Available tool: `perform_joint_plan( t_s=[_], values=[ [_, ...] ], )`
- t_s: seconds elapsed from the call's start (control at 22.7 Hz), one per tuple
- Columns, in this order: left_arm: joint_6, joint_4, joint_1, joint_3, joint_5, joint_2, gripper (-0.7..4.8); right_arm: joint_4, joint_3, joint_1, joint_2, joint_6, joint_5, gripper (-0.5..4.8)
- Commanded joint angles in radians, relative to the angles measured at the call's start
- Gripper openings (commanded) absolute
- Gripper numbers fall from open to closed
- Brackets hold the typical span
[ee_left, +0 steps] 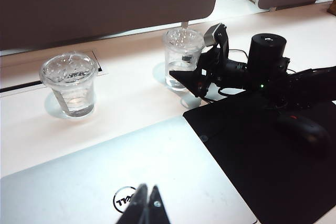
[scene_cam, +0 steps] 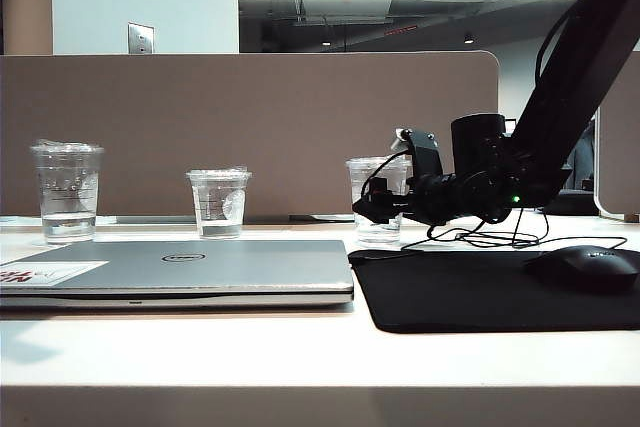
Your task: Pick up the coffee cup on the right and place it on the right side of the laptop.
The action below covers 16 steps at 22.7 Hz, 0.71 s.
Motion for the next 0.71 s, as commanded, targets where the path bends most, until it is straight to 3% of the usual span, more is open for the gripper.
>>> perform_joint_plan(
  t_s=[0.04,0.71],
  values=[
    [0.0,0.006,0.0,0.007,0.005,0.0,-0.06,0.033,0.006,0.001,-0.002,-0.008,0.014,4.79],
    [0.0,-0.002,0.0,0.007,0.005,0.005,-0.06,0.069,0.006,0.008,-0.003,-0.008,0.016,4.79]
  ],
)
